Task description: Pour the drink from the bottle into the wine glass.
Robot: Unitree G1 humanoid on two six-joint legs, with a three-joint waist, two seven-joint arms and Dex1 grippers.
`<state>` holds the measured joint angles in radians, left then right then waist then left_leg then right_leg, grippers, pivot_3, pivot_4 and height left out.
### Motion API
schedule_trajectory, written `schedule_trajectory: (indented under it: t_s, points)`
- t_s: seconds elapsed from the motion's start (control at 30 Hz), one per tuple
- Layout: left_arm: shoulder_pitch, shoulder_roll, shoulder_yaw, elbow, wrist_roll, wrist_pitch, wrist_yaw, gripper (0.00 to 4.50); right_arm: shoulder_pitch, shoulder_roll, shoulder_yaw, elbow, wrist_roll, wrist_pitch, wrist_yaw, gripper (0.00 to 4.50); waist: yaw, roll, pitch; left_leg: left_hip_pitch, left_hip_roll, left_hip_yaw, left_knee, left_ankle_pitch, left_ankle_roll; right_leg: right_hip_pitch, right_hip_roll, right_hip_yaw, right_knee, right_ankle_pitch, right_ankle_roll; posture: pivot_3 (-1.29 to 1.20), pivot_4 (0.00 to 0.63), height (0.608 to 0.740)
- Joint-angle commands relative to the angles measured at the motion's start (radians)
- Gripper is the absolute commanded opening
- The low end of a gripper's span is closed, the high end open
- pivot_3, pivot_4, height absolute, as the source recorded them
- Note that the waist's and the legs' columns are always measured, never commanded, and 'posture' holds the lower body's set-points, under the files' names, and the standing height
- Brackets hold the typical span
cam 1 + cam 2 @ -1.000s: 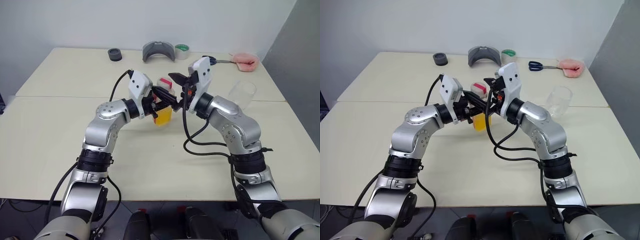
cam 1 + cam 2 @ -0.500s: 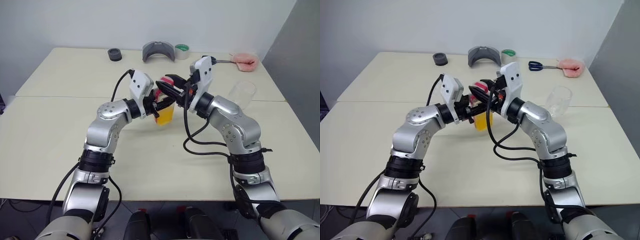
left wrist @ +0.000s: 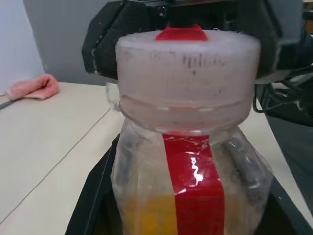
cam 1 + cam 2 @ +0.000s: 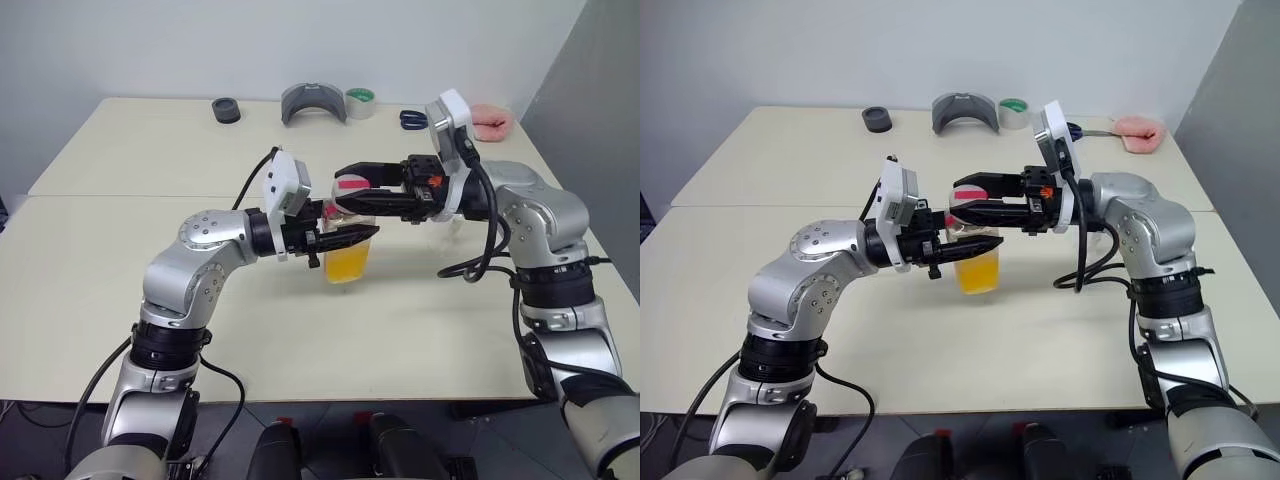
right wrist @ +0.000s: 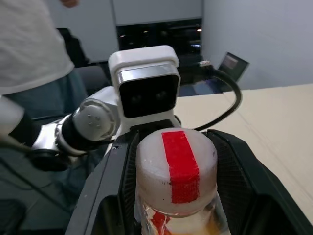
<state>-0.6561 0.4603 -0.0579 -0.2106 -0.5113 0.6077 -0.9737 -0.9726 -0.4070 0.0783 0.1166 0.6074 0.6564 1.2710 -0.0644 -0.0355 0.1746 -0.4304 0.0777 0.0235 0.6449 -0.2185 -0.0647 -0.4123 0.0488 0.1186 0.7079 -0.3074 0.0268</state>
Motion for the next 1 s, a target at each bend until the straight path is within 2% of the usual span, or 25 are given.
schedule_trajectory:
  t_s: [0.03,0.1,0.2,0.3,0.47,0.57,0.67,0.77,1.0]
  points:
    - [-0.019,-0.003,-0.019,-0.04,-0.015,-0.002,0.0,1.87,-0.046,0.021,0.029,-0.01,0.025,-0.003,0.067,1.89,0.002,0.0,0.0,0.0,0.0,0.0,0.0,0.0,0.0,0.0,0.0,0.0,0.0,0.0,0.0,0.0,0.15,0.74]
    - [-0.024,-0.001,-0.015,-0.027,-0.01,-0.009,0.001,1.87,-0.033,-0.014,-0.001,-0.034,0.041,0.034,0.056,2.61,0.006,0.0,0.0,0.0,0.0,0.0,0.0,0.0,0.0,0.0,0.0,0.0,0.0,0.0,0.0,0.0,0.15,0.74]
    - [-0.029,0.004,-0.005,-0.003,-0.006,-0.023,0.002,1.87,0.012,-0.08,-0.068,-0.105,0.087,0.126,0.003,3.47,0.009,0.001,0.0,-0.001,0.0,0.0,0.0,0.0,0.0,0.0,-0.001,0.0,-0.001,0.0,0.0,0.0,0.15,0.74]
    - [-0.026,0.007,-0.003,0.023,0.007,-0.051,0.0,1.87,0.1,-0.125,-0.15,-0.249,0.13,0.203,-0.13,4.48,0.015,0.001,0.0,-0.001,-0.001,0.0,0.0,0.0,0.0,0.0,-0.001,0.0,-0.001,0.0,0.0,0.0,0.15,0.74]
    - [-0.04,-0.007,-0.006,0.061,0.009,-0.073,0.006,1.87,0.209,-0.074,-0.221,-0.51,0.152,0.289,-0.464,4.48,0.01,0.001,0.001,-0.002,-0.001,-0.001,0.0,0.0,0.0,0.0,-0.001,0.0,-0.001,0.0,0.0,0.0,0.15,0.74]
    - [-0.056,-0.02,-0.013,0.095,0.021,-0.095,0.003,1.87,0.238,0.018,-0.217,-0.628,0.11,0.345,-0.713,4.48,0.005,0.001,0.001,-0.001,0.0,-0.002,0.0,0.0,0.0,0.0,0.0,0.0,0.0,0.0,0.0,0.0,0.15,0.74]
    - [-0.076,-0.037,-0.015,0.125,0.028,-0.111,0.002,1.87,0.249,0.086,-0.187,-0.7,0.089,0.359,-0.851,4.48,0.006,0.001,0.001,-0.001,0.0,-0.002,0.0,0.0,0.0,0.0,0.0,0.0,0.001,0.0,0.0,0.0,0.15,0.74]
    - [-0.09,-0.048,-0.018,0.148,0.034,-0.124,-0.002,1.87,0.244,0.124,-0.168,-0.733,0.094,0.375,-0.923,4.48,0.008,0.001,0.001,-0.001,-0.001,-0.001,0.0,0.0,0.0,-0.001,0.0,0.001,0.001,0.0,0.0,0.0,0.15,0.74]
    - [-0.109,-0.065,-0.026,0.172,0.046,-0.141,-0.007,1.87,0.28,0.129,-0.138,-0.733,0.133,0.392,-0.94,4.48,0.008,0.001,0.001,-0.002,-0.001,-0.001,0.0,0.0,0.0,0.0,0.0,0.0,0.0,0.0,0.0,0.0,0.15,0.74]
